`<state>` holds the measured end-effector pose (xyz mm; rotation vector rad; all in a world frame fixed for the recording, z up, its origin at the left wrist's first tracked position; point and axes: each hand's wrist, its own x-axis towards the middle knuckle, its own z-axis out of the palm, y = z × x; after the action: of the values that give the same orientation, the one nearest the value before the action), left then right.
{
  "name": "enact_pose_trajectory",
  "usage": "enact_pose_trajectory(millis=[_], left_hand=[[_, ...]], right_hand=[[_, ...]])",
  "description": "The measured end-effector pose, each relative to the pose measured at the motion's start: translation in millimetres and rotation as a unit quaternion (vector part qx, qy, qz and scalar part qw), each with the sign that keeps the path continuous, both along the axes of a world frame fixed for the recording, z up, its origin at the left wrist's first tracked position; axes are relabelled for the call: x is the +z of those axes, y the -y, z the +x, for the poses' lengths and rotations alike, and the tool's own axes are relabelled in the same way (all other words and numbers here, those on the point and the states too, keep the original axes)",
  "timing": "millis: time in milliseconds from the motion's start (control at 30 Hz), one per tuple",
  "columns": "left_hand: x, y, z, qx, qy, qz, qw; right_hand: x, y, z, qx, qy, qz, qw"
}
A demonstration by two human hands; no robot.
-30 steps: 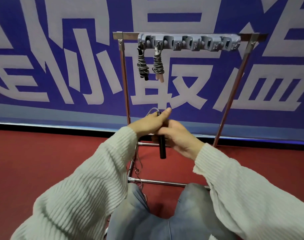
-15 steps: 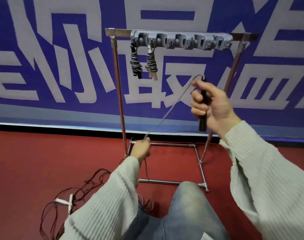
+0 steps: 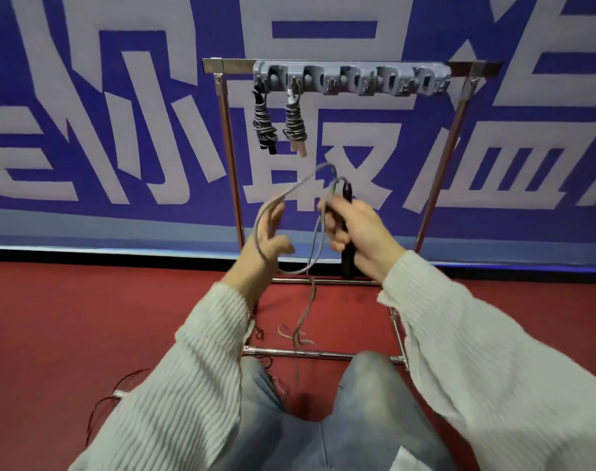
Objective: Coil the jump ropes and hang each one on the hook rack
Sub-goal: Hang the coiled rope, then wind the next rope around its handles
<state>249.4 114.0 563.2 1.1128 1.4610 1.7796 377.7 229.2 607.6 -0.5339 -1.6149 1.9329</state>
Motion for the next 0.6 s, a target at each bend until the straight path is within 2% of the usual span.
enact_pose_trajectory(millis=[100,233,300,367,400,500,600], left_hand=[[-50.5,0.1,15.3,-0.046,-0.004,-0.119,0.992],[-71.3,-5.7,41.9,-0.069,0.017,-0.160,0.985],[-71.4,-3.4,46.9,-0.107,0.145,-0.161,0.970],[-72.4,3.1,51.7,-0.155,0.237,-0.114,0.952],[-71.6,7.3,54.0,-0.147,0.240,-0.087,0.956],[-63.4,21.1,42.1,-0.016,0.233,0.007,0.972],[-54.5,44.9,1.2,0.081,0.229,0.031,0.969]], right_hand=[[32.9,1.8,-2.3,0.047,-0.080,-0.033,0.995],[56.9,-5.7,3.7,0.060,-0.116,-0.041,0.991],[60.1,-14.1,9.4,0.041,-0.115,-0.030,0.992],[59.1,-22.5,12.5,0.016,-0.106,-0.020,0.994],[57.2,-28.3,14.0,-0.005,-0.095,-0.010,0.995],[44.3,-57.5,23.2,-0.100,-0.030,0.000,0.995],[17.3,-96.0,39.5,-0.173,0.057,-0.031,0.983]])
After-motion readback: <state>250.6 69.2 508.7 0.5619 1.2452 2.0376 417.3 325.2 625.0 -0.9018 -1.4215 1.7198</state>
